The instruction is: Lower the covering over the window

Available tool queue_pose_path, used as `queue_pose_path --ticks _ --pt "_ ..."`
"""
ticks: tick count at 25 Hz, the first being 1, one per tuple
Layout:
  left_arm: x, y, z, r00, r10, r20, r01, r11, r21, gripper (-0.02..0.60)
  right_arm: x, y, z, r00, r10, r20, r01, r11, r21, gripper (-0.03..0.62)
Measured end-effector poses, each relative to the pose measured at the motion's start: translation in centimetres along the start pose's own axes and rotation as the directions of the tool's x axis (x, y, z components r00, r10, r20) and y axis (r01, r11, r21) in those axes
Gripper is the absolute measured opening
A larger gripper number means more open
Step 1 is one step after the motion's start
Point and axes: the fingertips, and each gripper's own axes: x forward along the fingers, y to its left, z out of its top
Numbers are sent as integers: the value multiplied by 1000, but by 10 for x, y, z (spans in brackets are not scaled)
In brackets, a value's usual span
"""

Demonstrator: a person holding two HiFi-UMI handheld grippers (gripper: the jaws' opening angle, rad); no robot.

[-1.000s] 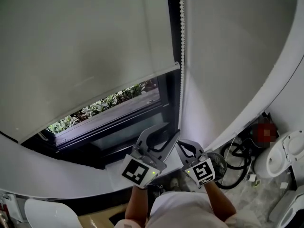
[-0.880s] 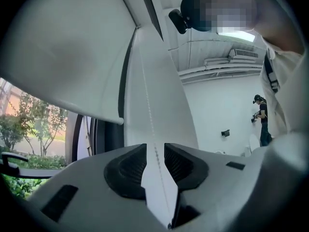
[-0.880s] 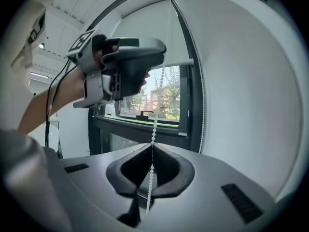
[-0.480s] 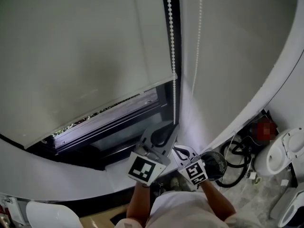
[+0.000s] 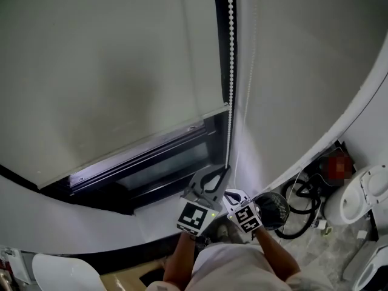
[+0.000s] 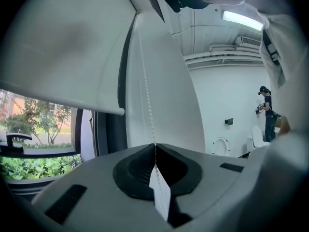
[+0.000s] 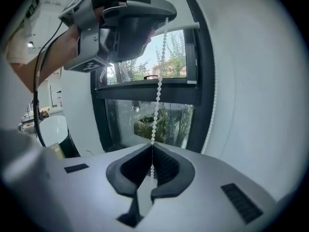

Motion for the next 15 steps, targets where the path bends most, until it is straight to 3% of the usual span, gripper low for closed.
queue_pose_path --ticks 15 --pt "7 -3 -84 994 -3 -112 -7 996 -89 17 29 -5 -80 982 42 -186 -32 998 57 15"
